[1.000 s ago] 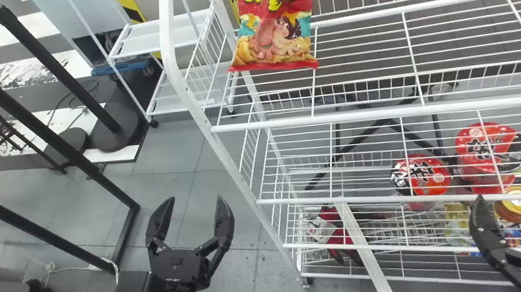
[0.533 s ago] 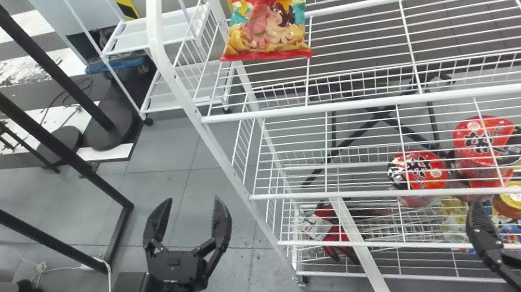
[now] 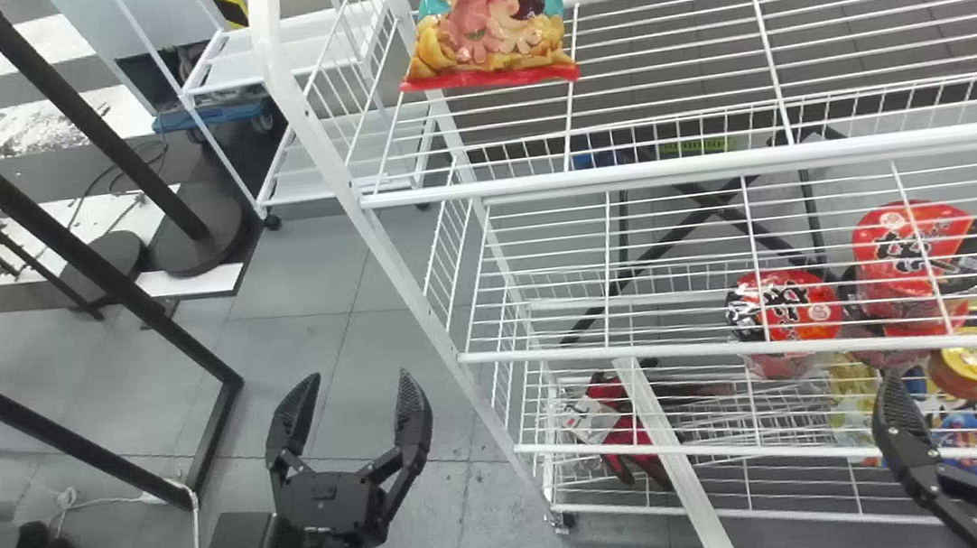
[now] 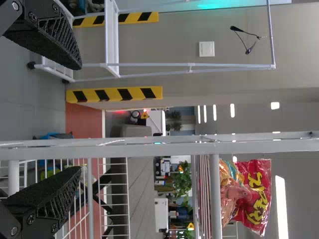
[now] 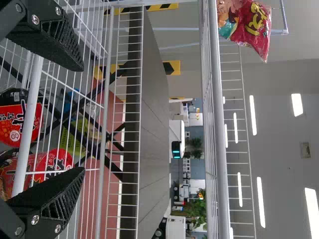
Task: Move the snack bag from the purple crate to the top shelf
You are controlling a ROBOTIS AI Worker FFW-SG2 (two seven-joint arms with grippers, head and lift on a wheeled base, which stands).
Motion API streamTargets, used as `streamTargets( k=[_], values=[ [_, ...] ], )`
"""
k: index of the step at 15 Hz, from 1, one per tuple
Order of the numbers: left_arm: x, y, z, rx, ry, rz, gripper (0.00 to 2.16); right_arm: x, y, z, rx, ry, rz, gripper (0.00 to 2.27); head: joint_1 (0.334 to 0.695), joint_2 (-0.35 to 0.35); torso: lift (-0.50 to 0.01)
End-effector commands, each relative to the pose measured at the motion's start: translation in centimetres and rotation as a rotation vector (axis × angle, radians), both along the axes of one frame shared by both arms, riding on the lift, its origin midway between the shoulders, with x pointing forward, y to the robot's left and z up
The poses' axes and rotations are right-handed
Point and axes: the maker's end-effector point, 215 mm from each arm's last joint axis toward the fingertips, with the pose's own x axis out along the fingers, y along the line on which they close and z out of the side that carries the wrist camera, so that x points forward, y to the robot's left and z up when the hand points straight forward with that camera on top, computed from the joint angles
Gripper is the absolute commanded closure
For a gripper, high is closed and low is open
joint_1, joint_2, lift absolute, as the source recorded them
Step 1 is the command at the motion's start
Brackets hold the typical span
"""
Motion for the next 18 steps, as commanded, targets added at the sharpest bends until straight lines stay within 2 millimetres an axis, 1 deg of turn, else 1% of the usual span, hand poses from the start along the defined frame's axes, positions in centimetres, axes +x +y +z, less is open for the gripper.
streamTargets(
  k=[1, 7, 10, 15, 18],
  values=[
    [0.01, -0.01, -0.01, 0.002, 0.001, -0.001, 0.1, 0.05, -0.14, -0.22, -0.001, 0.003, -0.003, 0.1, 0.695, 0.28, -0.23],
    [0.15, -0.01, -0.18, 0.0, 0.002, 0.001, 0.1, 0.25, -0.24, -0.14, -0.001, 0.002, -0.004, 0.1, 0.695, 0.276, -0.253],
    [0.36, -0.12, -0.47, 0.0, 0.006, -0.001, 0.1, 0.22, -0.32, -0.51, -0.003, 0.016, -0.006, 0.1, 0.695, 0.275, -0.265],
    [0.52, -0.15, -0.33, 0.004, 0.003, -0.005, 0.1, 0.31, -0.26, -0.57, -0.001, 0.023, -0.005, 0.1, 0.695, 0.269, -0.285],
    [0.71, -0.07, -0.47, 0.005, 0.005, -0.006, 0.1, 0.37, -0.17, -0.99, -0.001, 0.04, -0.003, 0.09, 0.695, 0.27, -0.297]
  ],
)
